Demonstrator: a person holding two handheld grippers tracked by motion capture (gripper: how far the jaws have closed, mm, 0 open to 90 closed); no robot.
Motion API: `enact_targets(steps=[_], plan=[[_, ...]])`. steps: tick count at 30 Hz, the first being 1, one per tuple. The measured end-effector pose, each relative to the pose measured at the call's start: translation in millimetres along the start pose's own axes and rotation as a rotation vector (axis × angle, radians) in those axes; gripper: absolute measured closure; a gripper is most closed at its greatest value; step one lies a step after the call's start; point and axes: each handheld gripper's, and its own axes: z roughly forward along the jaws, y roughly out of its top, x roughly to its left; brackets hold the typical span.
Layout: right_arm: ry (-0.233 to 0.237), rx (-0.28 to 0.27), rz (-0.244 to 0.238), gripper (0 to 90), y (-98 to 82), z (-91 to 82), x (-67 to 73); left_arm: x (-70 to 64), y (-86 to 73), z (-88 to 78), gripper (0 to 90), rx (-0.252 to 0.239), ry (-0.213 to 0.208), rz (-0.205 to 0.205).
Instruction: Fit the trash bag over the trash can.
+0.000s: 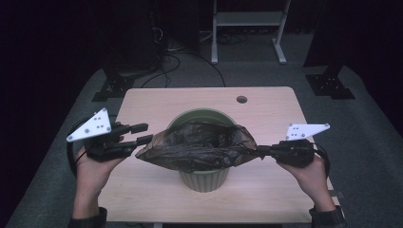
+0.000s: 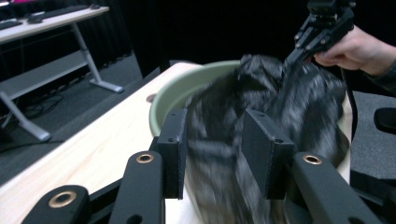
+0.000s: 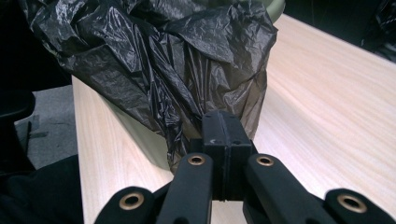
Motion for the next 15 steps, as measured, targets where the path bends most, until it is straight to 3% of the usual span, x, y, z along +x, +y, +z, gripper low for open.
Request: enact_targets(steps=[8, 15], plan=[[0.010, -0.013, -0.017, 90.0, 4.7, 2.6, -1.2, 21.5, 22.0, 62.2, 58.5, 0.045, -0.083, 0.018], [0.013, -0.022, -0.023, 90.0, 5.1, 1.9, -2.1, 37.9, 18.3, 108.8, 56.5, 0.135, -0.124, 0.003]])
